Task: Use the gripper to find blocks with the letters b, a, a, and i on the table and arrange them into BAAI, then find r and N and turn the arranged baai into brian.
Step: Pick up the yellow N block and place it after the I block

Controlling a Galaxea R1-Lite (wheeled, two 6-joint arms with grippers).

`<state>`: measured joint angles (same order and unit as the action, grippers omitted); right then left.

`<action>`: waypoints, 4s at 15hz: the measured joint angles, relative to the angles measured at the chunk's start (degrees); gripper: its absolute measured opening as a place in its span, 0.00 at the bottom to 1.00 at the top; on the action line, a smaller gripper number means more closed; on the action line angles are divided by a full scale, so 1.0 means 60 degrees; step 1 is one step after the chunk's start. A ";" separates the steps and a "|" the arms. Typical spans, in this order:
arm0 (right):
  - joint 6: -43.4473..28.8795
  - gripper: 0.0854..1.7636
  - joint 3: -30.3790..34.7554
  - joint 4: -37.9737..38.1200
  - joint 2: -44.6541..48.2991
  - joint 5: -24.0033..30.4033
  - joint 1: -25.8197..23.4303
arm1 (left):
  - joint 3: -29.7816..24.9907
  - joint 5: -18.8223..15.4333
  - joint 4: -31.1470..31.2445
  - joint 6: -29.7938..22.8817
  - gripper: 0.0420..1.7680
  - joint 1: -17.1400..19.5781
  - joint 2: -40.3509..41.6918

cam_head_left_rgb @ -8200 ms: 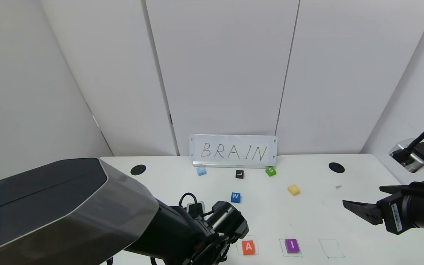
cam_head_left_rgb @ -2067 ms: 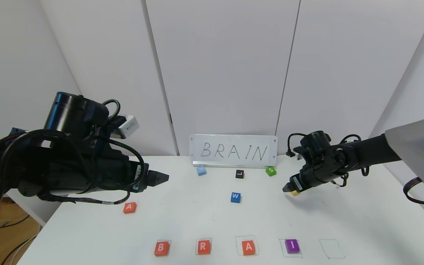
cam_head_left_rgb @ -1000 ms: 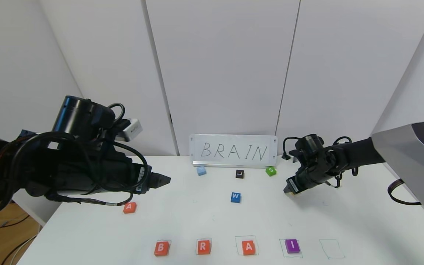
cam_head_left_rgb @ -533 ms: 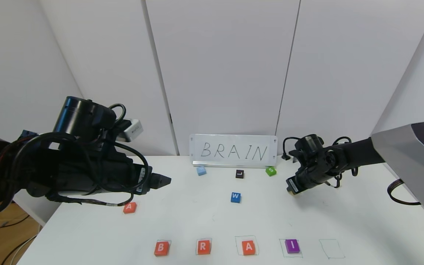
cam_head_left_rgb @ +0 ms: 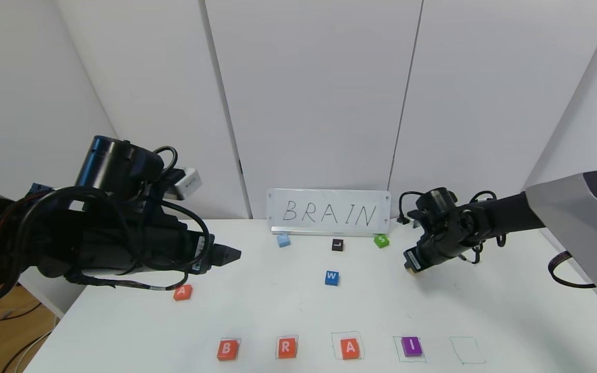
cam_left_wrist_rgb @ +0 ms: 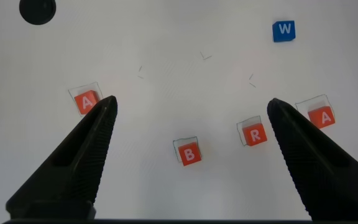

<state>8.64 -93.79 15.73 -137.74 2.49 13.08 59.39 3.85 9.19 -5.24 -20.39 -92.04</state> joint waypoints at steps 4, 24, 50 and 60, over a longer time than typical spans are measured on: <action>-0.0037 0.27 0.0073 0.0691 0.0451 -0.0069 0.0028 | 0.0004 0.0000 -0.0004 0.0000 0.97 0.0004 0.0000; 0.2777 0.27 0.4878 -0.0595 0.4334 0.0400 -0.0563 | -0.0091 0.0014 0.0008 0.0136 0.97 -0.0041 0.0264; 1.1305 0.27 0.7893 -0.1323 0.4324 0.2729 -0.1776 | -0.0910 0.0380 -0.0278 0.0778 0.97 -0.0973 0.0498; 1.1666 0.27 0.7574 -0.1400 0.3539 0.3056 -0.1512 | -0.1126 0.0439 -0.0305 0.0981 0.97 -0.1180 0.0618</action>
<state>78.64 -48.35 7.33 -116.51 20.82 4.01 52.64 6.49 7.36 0.65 -27.48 -88.33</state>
